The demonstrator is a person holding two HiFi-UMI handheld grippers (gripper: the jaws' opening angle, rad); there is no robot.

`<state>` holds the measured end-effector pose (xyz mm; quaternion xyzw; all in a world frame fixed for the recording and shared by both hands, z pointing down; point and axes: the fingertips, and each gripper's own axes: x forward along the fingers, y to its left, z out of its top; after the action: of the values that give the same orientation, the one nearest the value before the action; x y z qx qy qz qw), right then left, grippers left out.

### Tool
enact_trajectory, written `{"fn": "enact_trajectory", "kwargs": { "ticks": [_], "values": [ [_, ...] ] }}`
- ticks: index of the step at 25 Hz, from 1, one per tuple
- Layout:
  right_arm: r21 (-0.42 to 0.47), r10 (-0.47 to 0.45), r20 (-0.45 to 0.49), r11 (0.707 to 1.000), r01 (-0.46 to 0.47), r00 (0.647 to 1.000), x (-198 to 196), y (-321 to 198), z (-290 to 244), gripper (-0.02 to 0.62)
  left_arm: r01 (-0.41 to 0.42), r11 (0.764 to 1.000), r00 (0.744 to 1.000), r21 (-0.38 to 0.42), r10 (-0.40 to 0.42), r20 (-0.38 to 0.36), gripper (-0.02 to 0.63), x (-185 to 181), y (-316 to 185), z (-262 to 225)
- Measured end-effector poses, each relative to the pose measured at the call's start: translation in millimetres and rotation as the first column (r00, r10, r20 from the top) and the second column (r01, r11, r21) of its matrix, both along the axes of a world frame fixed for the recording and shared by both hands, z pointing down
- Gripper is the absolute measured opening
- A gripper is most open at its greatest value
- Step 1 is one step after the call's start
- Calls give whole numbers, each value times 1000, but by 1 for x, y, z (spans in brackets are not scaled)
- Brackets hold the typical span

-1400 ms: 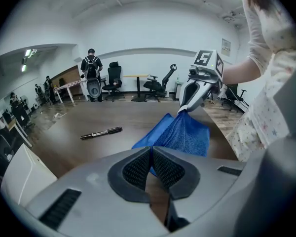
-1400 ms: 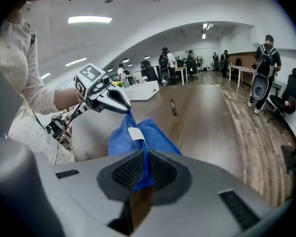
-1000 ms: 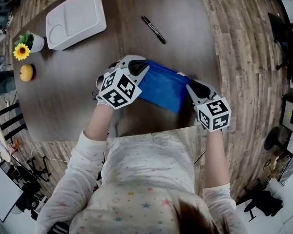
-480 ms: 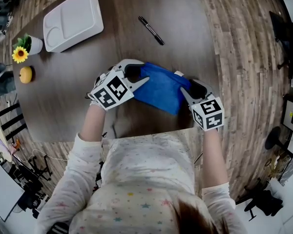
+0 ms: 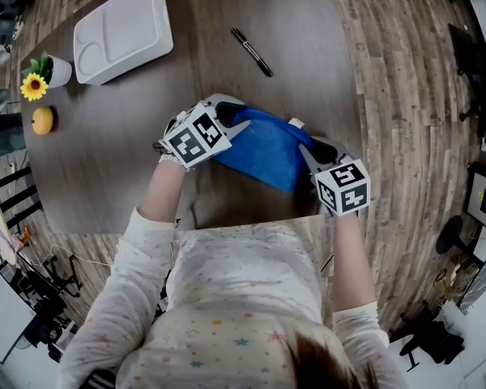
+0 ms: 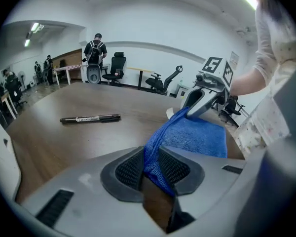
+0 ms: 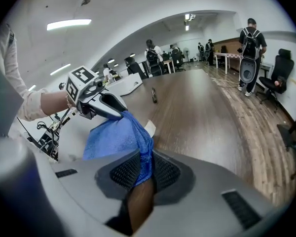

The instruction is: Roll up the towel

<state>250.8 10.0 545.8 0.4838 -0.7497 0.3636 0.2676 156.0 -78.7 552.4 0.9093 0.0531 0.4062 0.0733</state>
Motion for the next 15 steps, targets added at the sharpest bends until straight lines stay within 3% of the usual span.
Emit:
{"fn": "enact_trajectory", "kwargs": {
  "ticks": [5,9,15],
  "values": [
    [16,-45,-19,999,45,999,8,-11,-7,58,-10,1000,1000,-25,11,29,74,-8,13,-3],
    [19,-118,-58,993,119,991,8,-31,-8,58,27,999,998,-38,-25,50,71,-21,21,0],
    [16,-289,-121,956,293,950,-14,-68,-5,58,116,988,992,-99,-110,65,71,-47,43,0]
  ]
}}
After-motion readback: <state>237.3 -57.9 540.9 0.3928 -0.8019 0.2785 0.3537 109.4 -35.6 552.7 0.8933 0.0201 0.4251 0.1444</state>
